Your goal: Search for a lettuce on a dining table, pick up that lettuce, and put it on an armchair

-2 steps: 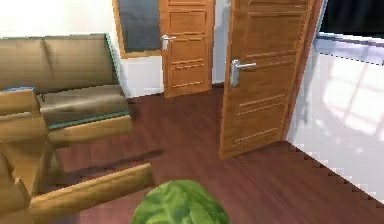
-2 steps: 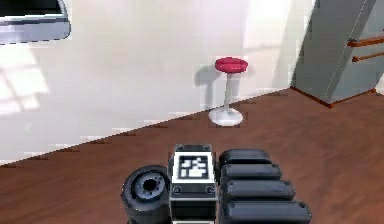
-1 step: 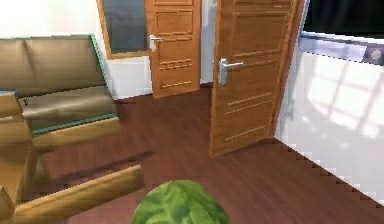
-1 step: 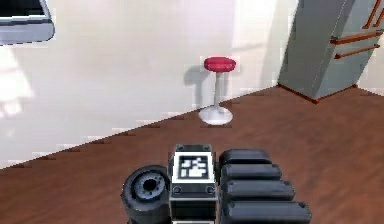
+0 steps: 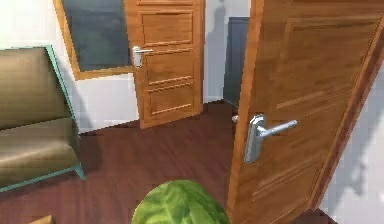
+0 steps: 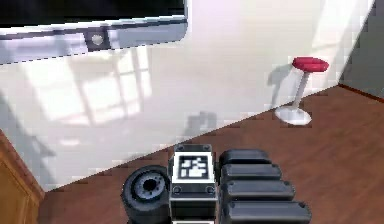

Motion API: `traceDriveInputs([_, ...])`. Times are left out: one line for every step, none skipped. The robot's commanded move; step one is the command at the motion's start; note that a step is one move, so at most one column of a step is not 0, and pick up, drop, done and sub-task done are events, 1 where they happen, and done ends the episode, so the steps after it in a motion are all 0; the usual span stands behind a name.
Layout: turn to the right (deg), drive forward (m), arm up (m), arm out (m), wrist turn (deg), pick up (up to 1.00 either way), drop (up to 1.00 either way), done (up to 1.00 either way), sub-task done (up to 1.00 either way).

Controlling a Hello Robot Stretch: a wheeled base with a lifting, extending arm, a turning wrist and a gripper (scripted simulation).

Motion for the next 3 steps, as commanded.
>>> traceDriveInputs([12.0,0.0,0.0,0.0,0.0,0.0,0.0,0.0,0.0])
traceDriveInputs([0.0,0.15,0.0,0.0,0.0,0.0,0.0,0.0,0.0])
traceDriveInputs([-39.0,0.0,0.0,0.0,0.0,0.0,0.0,0.0,0.0])
